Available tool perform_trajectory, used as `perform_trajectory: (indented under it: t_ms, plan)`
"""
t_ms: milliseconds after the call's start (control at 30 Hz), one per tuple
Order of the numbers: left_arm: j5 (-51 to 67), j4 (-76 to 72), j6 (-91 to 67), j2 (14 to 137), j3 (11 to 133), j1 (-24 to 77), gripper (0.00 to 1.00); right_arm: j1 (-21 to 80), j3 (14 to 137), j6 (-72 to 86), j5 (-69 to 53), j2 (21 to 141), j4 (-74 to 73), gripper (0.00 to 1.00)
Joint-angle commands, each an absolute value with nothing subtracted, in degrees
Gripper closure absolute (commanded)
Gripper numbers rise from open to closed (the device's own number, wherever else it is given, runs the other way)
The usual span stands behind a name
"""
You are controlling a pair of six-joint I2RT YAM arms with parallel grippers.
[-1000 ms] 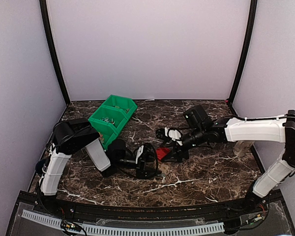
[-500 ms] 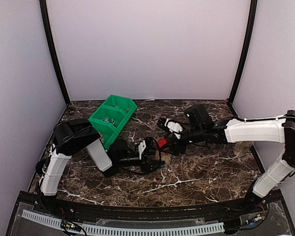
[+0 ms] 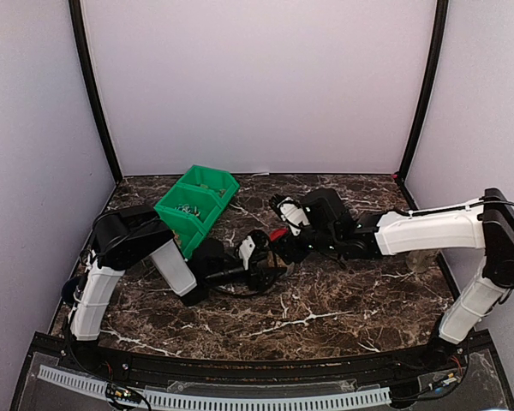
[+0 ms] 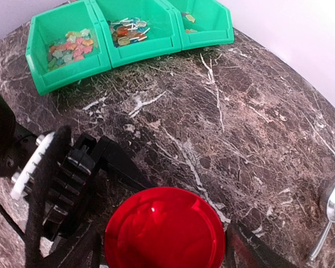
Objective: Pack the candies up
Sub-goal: Screw the bottle lid onto the packing bottle.
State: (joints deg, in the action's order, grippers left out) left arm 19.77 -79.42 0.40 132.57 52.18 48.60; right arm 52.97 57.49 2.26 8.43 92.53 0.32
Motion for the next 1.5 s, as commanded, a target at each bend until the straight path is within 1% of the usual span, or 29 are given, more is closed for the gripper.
perform_trajectory:
  t_ms: [0,100,233,367,467,567,700,833,967,1167,1467]
  plan:
    - [18.24,-67.68,1.34,133.52,51.14,48.52,0.32,53.78,58.0,1.78,12.76,89.83,-1.33,0.19]
    - [19.41,-67.67,1.75,133.43,51.06,48.52,0.32,52.67,56.85,-0.85,10.38,86.53,-2.6,0.1]
    - [22.43,-68.59,1.89,133.37,50.61,48.52,0.32,50.8,55.51,-5.44,5.48,82.55,-6.32,0.02]
    - [29.18,-72.05,2.19,133.15,49.21,48.46,0.32,48.47,54.04,-10.51,-0.75,78.71,-10.27,0.0]
    - [38.26,-79.29,0.96,133.23,46.75,48.43,0.32,47.92,51.93,-16.81,-6.42,75.99,-10.15,0.0]
    - [44.14,-80.92,-0.37,133.18,46.8,48.43,0.32,47.92,49.81,-21.51,-12.35,74.41,-8.34,0.0]
    - [47.17,-78.1,0.17,133.2,47.83,48.43,0.32,47.93,52.01,-24.42,-17.63,77.28,-9.23,0.01]
    - [48.84,-77.46,0.25,133.2,48.07,48.47,0.32,47.98,55.02,-27.68,-24.01,82.87,-11.89,0.07]
    - [49.78,-76.98,0.43,133.23,48.14,48.46,0.32,47.95,54.38,-28.98,-30.45,84.59,-9.23,0.09]
    - [50.83,-75.95,0.57,133.3,48.72,48.45,0.32,47.87,52.16,-29.52,-31.02,82.88,-4.88,0.13]
    - [51.52,-75.59,0.32,133.38,49.02,48.43,0.32,47.64,53.12,-29.17,-31.6,85.8,-5.42,0.18]
